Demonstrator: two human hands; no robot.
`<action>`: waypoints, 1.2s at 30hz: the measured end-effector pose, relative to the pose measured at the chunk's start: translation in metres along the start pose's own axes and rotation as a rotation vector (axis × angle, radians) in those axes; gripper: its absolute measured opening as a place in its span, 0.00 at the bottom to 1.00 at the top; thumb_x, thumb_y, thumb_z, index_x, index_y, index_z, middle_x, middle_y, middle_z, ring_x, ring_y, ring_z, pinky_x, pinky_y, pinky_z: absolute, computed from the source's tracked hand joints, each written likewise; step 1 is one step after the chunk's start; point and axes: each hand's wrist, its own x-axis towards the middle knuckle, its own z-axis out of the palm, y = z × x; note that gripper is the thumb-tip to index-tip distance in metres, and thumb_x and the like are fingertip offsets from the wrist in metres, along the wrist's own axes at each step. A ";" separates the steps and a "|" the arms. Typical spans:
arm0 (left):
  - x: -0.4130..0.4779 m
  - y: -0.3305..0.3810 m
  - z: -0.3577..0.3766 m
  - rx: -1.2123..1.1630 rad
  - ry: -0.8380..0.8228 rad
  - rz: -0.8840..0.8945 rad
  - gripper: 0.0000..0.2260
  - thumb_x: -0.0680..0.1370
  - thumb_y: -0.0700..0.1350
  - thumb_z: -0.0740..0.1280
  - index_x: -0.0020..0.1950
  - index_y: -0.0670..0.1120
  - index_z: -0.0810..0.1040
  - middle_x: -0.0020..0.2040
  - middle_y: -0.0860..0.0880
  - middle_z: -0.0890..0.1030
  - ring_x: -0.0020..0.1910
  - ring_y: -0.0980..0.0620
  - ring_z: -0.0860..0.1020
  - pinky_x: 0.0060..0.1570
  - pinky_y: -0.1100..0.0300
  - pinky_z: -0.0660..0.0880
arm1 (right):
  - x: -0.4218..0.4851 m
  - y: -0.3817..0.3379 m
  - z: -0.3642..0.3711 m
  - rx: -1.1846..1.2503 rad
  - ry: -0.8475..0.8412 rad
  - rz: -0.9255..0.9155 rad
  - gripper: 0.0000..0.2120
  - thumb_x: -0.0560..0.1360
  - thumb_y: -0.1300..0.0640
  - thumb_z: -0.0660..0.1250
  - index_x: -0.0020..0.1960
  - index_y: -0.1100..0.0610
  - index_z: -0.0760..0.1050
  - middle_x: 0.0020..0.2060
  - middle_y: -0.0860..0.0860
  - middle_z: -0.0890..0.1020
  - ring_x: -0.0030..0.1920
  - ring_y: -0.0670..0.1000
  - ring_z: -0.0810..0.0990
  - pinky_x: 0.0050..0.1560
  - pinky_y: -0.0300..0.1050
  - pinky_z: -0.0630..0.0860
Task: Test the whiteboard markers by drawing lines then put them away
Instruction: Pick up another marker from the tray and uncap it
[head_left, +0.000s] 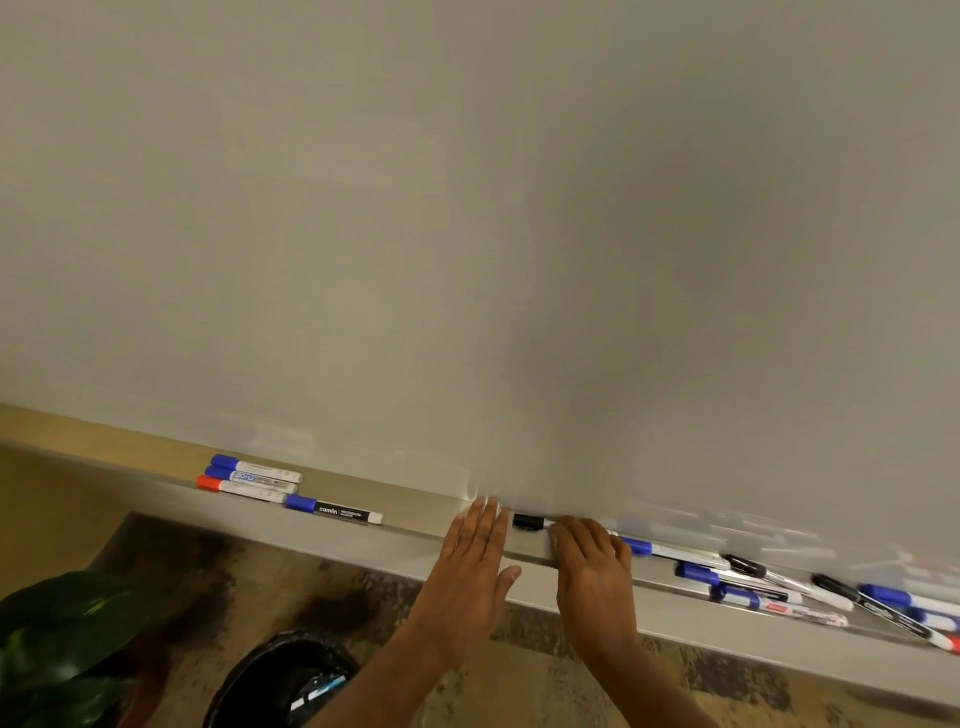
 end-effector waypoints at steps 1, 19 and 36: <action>0.000 0.000 0.000 0.020 -0.002 -0.004 0.37 0.79 0.65 0.26 0.83 0.47 0.40 0.83 0.46 0.38 0.82 0.46 0.38 0.79 0.48 0.35 | 0.001 0.001 0.002 0.003 -0.001 -0.006 0.24 0.65 0.64 0.80 0.60 0.56 0.80 0.58 0.54 0.83 0.62 0.58 0.79 0.61 0.59 0.75; -0.004 0.014 -0.035 -0.577 0.480 -0.230 0.20 0.85 0.52 0.59 0.78 0.53 0.68 0.74 0.61 0.68 0.74 0.63 0.65 0.70 0.76 0.56 | 0.016 -0.026 -0.019 0.200 0.275 -0.076 0.13 0.72 0.64 0.74 0.56 0.57 0.82 0.51 0.53 0.84 0.54 0.55 0.81 0.57 0.49 0.75; -0.030 0.104 -0.227 -1.398 0.330 0.046 0.14 0.85 0.46 0.60 0.65 0.40 0.77 0.61 0.44 0.84 0.63 0.45 0.81 0.68 0.48 0.74 | 0.033 -0.078 -0.252 1.166 -0.007 0.129 0.09 0.79 0.58 0.68 0.57 0.47 0.81 0.45 0.46 0.85 0.45 0.47 0.83 0.47 0.40 0.80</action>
